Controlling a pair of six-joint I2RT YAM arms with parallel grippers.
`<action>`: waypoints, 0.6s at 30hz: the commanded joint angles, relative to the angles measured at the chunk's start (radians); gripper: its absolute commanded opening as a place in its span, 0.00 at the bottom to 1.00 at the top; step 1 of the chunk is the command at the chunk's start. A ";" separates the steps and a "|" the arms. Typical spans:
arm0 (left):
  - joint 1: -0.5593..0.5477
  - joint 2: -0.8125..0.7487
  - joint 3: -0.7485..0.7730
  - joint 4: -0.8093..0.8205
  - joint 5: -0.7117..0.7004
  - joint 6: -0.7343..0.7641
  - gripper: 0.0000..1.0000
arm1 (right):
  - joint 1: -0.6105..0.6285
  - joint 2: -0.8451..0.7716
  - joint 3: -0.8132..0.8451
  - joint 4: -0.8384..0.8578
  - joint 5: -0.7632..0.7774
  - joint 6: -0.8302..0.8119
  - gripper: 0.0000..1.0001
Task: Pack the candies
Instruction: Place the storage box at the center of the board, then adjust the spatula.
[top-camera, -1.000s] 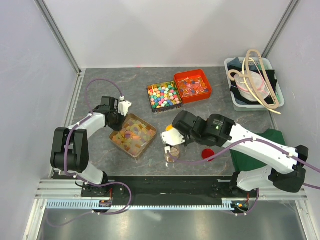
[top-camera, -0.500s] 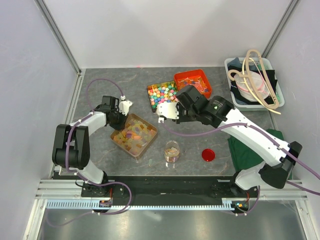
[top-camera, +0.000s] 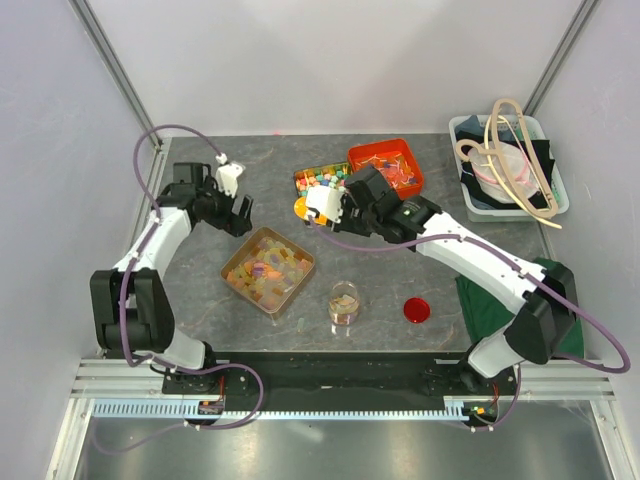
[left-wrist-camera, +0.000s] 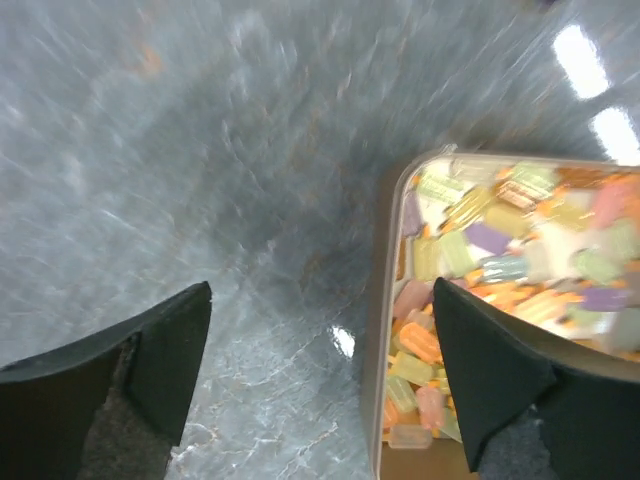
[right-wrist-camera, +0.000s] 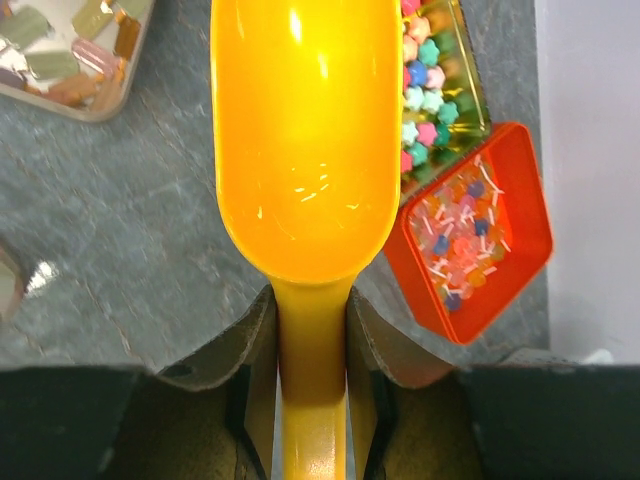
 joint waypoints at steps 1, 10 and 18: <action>0.013 -0.045 0.146 -0.118 0.291 -0.014 0.99 | 0.001 0.029 -0.025 0.186 -0.054 0.097 0.00; 0.011 0.098 0.346 -0.265 0.661 -0.031 0.99 | 0.001 0.137 0.034 0.261 -0.064 0.190 0.00; -0.009 0.191 0.403 -0.283 0.727 -0.051 0.95 | 0.010 0.160 0.065 0.264 -0.098 0.210 0.00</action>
